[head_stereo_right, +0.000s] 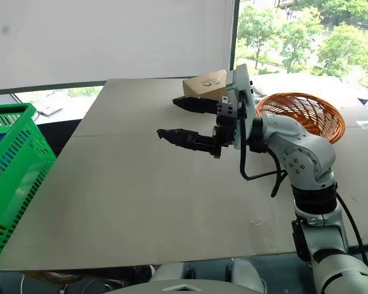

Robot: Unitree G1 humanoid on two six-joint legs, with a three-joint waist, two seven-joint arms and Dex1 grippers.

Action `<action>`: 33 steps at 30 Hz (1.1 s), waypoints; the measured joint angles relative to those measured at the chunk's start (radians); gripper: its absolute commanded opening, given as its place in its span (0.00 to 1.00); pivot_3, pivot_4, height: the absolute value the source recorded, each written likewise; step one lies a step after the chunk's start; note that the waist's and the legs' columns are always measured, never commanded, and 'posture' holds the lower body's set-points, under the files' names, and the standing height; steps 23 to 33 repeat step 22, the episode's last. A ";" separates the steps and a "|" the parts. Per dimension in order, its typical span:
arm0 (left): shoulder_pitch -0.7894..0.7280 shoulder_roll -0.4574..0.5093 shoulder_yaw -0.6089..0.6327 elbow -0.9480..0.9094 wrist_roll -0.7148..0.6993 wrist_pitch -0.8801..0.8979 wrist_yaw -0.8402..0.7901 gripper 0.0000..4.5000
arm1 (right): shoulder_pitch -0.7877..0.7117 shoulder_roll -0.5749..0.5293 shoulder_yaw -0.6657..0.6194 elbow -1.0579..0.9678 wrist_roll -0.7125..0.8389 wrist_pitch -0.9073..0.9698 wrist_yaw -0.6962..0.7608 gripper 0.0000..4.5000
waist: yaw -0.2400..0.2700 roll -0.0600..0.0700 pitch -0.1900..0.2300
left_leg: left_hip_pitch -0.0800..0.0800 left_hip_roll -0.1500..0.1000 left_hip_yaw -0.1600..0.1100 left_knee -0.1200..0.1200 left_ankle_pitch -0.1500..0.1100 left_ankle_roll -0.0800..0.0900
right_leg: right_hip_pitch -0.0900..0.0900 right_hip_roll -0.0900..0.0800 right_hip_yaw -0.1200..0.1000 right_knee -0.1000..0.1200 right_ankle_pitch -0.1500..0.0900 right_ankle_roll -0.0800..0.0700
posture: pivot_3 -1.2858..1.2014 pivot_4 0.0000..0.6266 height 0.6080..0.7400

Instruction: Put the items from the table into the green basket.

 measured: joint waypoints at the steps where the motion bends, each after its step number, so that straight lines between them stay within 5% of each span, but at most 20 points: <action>1: -0.024 -0.006 0.002 -0.001 -0.015 -0.018 -0.007 0.99 | 0.001 -0.003 0.000 0.002 0.000 0.000 0.000 1.00 | 0.001 -0.001 0.000 | 0.000 0.000 0.000 0.000 0.000 0.000 | 0.000 0.000 0.000 0.000 0.000 0.000 | 0.56 0.00 1.00; 6: -0.088 -0.183 -0.026 -0.197 -0.214 -0.116 -0.240 0.99 | 0.099 -0.064 -0.003 -0.002 -0.059 -0.036 -0.023 1.00 | 0.032 -0.003 -0.004 | -0.002 -0.001 0.000 0.001 0.000 0.000 | 0.000 -0.002 0.000 -0.001 0.000 0.000 | 0.56 0.00 1.00; 10: 0.111 -0.331 -0.237 -0.512 -0.373 -0.030 -0.490 0.99 | 0.309 -0.148 -0.003 0.040 -0.213 -0.151 -0.049 1.00 | 0.030 -0.002 -0.006 | -0.006 -0.001 0.003 0.002 0.001 -0.001 | -0.004 -0.002 0.002 -0.001 0.000 0.000 | 0.55 0.00 1.00; 17: 0.334 -0.557 -0.538 -0.719 -0.402 0.041 -0.552 0.99 | 0.655 -0.253 -0.005 0.109 -0.479 -0.431 -0.067 1.00 | 0.011 0.003 -0.007 | -0.006 0.002 0.006 0.003 -0.001 0.002 | -0.007 0.003 0.004 0.003 0.000 0.000 | 0.53 0.00 1.00; 22: 0.435 -0.538 -0.594 -0.734 -0.366 0.003 -0.635 0.99 | 0.778 -0.248 -0.054 0.158 -0.526 -0.547 -0.085 1.00 | 0.007 0.013 -0.001 | 0.013 0.004 0.007 0.003 -0.001 0.003 | 0.012 0.005 0.005 0.002 -0.001 -0.001 | 0.52 0.00 1.00; 33: 0.435 -0.538 -0.594 -0.734 -0.366 0.003 -0.635 0.99 | 0.778 -0.248 -0.054 0.158 -0.526 -0.547 -0.085 1.00 | 0.007 0.013 -0.001 | 0.013 0.004 0.007 0.003 -0.001 0.003 | 0.012 0.005 0.005 0.002 -0.001 -0.001 | 0.52 0.00 1.00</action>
